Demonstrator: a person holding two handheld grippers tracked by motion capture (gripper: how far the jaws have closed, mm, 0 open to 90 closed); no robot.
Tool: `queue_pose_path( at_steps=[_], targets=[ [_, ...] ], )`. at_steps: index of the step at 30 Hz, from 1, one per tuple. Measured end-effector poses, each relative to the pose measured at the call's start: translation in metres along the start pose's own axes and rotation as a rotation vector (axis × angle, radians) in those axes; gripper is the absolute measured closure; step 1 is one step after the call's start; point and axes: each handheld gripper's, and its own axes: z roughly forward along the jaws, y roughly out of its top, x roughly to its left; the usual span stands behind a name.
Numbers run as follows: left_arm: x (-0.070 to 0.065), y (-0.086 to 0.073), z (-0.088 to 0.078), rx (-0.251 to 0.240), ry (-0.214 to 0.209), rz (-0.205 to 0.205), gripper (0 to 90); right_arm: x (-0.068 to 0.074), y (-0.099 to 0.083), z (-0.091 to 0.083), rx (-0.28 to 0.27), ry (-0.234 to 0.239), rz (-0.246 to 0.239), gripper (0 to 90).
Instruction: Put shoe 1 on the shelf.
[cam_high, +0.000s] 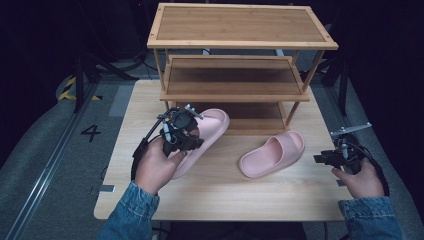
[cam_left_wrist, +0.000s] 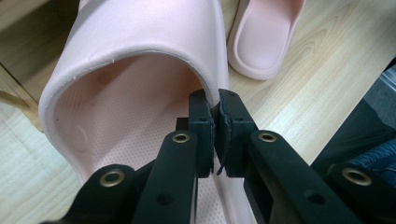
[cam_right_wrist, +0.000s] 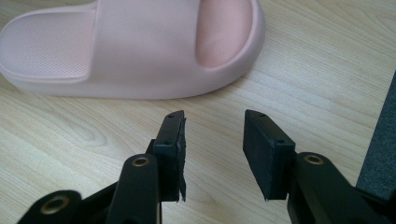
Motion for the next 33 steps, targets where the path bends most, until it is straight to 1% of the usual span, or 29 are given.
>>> queue_pose_path(
  at_steps=[2,3,5,6,7,9,11,13,15,16,18,19,21,22,23,26,28,31,33],
  targets=[
    [0.0,0.005,-0.004,0.008,-0.004,0.017,84.7,0.0,0.0,0.0,0.001,0.001,0.001,59.7],
    [0.0,0.005,-0.004,0.008,-0.004,0.017,84.7,0.0,0.0,0.0,0.0,0.0,0.001,59.6],
    [0.0,0.009,-0.007,0.004,-0.014,0.031,84.7,0.0,0.0,-0.001,0.0,0.0,0.004,59.6],
    [0.0,0.01,-0.008,-0.003,-0.02,0.027,84.7,0.0,0.0,-0.001,-0.001,-0.001,0.003,59.6],
    [0.001,0.013,-0.011,0.002,-0.022,0.047,84.7,0.0,-0.001,-0.002,-0.004,0.0,0.006,59.6],
    [0.001,0.015,-0.012,-0.002,-0.029,0.053,84.7,-0.001,-0.002,-0.002,-0.003,-0.001,0.005,59.6],
    [0.002,0.02,-0.015,0.004,-0.029,0.076,84.7,-0.002,-0.004,-0.003,-0.003,-0.003,0.009,59.5],
    [0.001,0.024,-0.017,0.013,-0.015,0.092,84.7,-0.003,-0.005,-0.004,-0.005,-0.005,0.012,59.5],
    [0.0,0.026,-0.019,0.013,-0.01,0.1,84.7,-0.003,-0.007,-0.005,-0.005,-0.004,0.016,59.5],
    [0.0,0.028,-0.019,0.008,-0.008,0.098,84.7,-0.003,-0.008,-0.005,-0.005,-0.005,0.018,59.5],
    [0.0,0.034,-0.023,0.004,-0.004,0.112,84.7,-0.005,-0.012,-0.006,-0.004,-0.009,0.026,59.5],
    [-0.001,0.036,-0.023,-0.002,-0.003,0.11,84.7,-0.005,-0.014,-0.007,-0.003,-0.01,0.031,59.6],
    [0.0,0.041,-0.025,-0.005,0.004,0.122,84.7,-0.007,-0.017,-0.009,-0.002,-0.012,0.038,59.6],
    [0.0,0.041,-0.025,-0.005,0.004,0.122,84.6,-0.007,-0.017,-0.009,-0.002,-0.012,0.038,59.6],
    [0.0,0.044,-0.025,-0.009,0.014,0.125,84.6,-0.008,-0.02,-0.01,-0.002,-0.018,0.042,59.7],
    [0.003,0.054,-0.025,-0.007,0.03,0.131,84.5,-0.008,-0.025,-0.014,-0.012,-0.029,0.047,59.8],
    [0.005,0.059,-0.026,-0.009,0.032,0.134,84.5,-0.006,-0.027,-0.018,-0.014,-0.037,0.044,59.8],
    [0.009,0.071,-0.026,-0.012,0.035,0.139,84.5,-0.004,-0.031,-0.022,-0.018,-0.044,0.046,59.9],
    [0.01,0.077,-0.025,-0.014,0.041,0.156,84.4,-0.004,-0.034,-0.024,-0.021,-0.041,0.053,59.8]
  ],
)
